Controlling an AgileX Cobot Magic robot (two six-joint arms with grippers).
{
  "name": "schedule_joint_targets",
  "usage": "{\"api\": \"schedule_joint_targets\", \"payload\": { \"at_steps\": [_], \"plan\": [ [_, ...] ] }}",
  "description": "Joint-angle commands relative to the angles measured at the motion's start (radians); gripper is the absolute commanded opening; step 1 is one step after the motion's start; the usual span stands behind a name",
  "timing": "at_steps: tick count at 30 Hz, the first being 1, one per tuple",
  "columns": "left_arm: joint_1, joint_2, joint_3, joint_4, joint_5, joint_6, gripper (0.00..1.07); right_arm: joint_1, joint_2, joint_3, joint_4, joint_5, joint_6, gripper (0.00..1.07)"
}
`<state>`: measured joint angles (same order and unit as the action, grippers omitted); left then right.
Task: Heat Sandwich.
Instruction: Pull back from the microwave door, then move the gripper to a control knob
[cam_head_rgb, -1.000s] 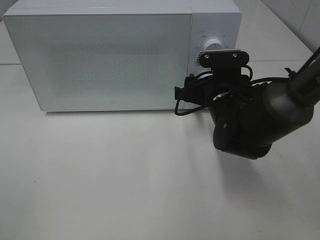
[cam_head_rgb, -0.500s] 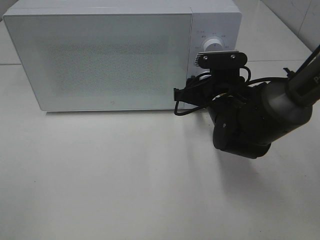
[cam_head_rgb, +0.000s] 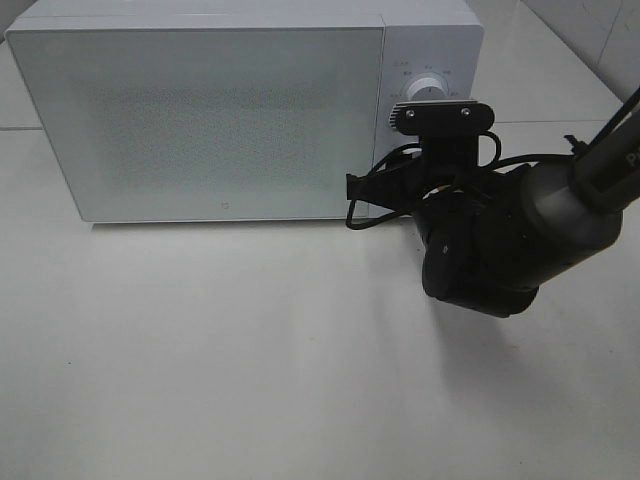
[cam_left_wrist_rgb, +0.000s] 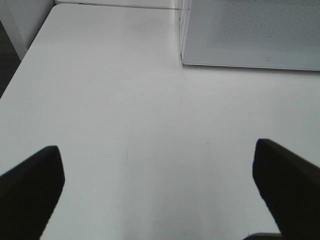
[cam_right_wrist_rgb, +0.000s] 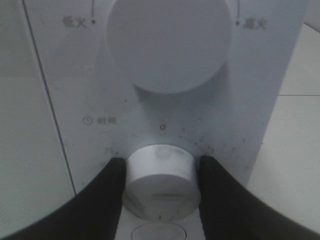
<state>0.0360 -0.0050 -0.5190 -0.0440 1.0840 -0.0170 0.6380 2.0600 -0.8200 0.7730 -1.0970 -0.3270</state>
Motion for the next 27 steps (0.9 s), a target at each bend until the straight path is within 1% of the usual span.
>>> {"api": "schedule_joint_targets", "payload": {
  "at_steps": [1, 6, 8, 10, 14, 15, 17, 18, 19, 23, 24, 27],
  "plan": [
    [-0.001, -0.023, 0.002, 0.001, -0.014, 0.001, 0.98, 0.004, -0.007, -0.010, -0.018, -0.007, 0.001, 0.01],
    [-0.001, -0.023, 0.002, 0.001, -0.014, 0.001, 0.98, 0.004, -0.007, -0.011, -0.019, -0.025, 0.032, 0.03],
    [-0.001, -0.023, 0.002, 0.001, -0.014, 0.001, 0.98, 0.004, -0.007, -0.011, -0.020, -0.038, 0.129, 0.03],
    [-0.001, -0.023, 0.002, 0.001, -0.014, 0.001, 0.98, 0.004, -0.007, -0.011, -0.020, -0.040, 0.160, 0.03],
    [-0.001, -0.023, 0.002, 0.001, -0.014, 0.001, 0.98, 0.001, -0.007, -0.011, -0.034, -0.043, 0.365, 0.04],
    [-0.001, -0.023, 0.002, 0.001, -0.014, 0.001, 0.98, 0.001, -0.007, -0.011, -0.034, -0.043, 0.365, 0.04],
    [-0.001, -0.023, 0.002, 0.001, -0.014, 0.001, 0.98, 0.001, -0.007, -0.011, -0.049, -0.043, 0.441, 0.04],
    [-0.001, -0.023, 0.002, 0.001, -0.014, 0.001, 0.98, 0.001, -0.007, -0.011, -0.049, -0.043, 0.535, 0.04],
    [-0.001, -0.023, 0.002, 0.001, -0.014, 0.001, 0.98, 0.001, -0.007, -0.011, -0.049, -0.043, 0.535, 0.04],
    [-0.001, -0.023, 0.002, 0.001, -0.014, 0.001, 0.98, 0.001, -0.003, -0.011, -0.048, -0.048, 0.738, 0.04],
    [-0.001, -0.023, 0.002, 0.001, -0.014, 0.001, 0.98, 0.001, -0.003, -0.011, -0.048, -0.048, 0.738, 0.04],
    [-0.001, -0.023, 0.002, 0.001, -0.014, 0.001, 0.98, 0.001, 0.005, -0.011, -0.047, -0.057, 0.910, 0.04]
  ]
}}
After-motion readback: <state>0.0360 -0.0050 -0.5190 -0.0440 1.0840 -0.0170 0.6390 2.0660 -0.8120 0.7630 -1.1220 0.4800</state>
